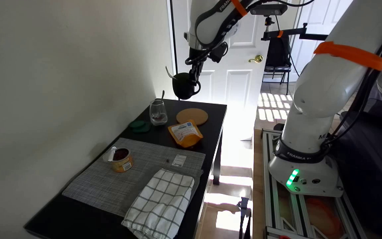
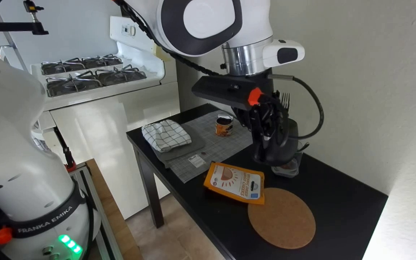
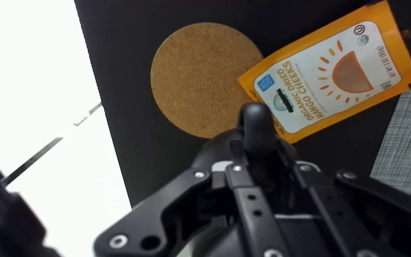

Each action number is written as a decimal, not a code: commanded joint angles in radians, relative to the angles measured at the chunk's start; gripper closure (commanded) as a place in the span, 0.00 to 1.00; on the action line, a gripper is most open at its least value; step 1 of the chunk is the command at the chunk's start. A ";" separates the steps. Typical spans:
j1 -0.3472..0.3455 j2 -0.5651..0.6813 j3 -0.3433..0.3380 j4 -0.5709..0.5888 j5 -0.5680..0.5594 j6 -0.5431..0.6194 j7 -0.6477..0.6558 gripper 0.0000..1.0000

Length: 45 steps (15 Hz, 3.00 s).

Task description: Move the mug to the wooden coaster on the right.

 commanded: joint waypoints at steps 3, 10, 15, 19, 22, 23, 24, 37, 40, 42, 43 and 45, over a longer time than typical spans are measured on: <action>-0.045 -0.015 -0.068 -0.082 -0.004 0.103 0.130 0.94; 0.029 0.109 -0.189 -0.120 0.204 0.354 0.039 0.94; 0.158 0.186 -0.272 -0.108 0.470 0.387 -0.099 0.94; 0.209 0.247 -0.301 -0.068 0.624 0.367 -0.201 0.94; 0.211 0.296 -0.307 -0.034 0.695 0.356 -0.265 0.94; 0.207 0.313 -0.306 -0.022 0.716 0.353 -0.288 0.94; 0.203 0.334 -0.303 -0.011 0.734 0.356 -0.306 0.94; 0.154 0.526 -0.214 0.115 0.924 0.380 -0.461 0.52; 0.166 0.517 -0.231 0.126 0.894 0.343 -0.425 0.32; 0.185 0.494 -0.264 0.120 0.827 0.303 -0.382 0.16; 0.197 0.486 -0.284 0.117 0.781 0.283 -0.356 0.09; 0.217 0.458 -0.318 0.114 0.666 0.211 -0.300 0.00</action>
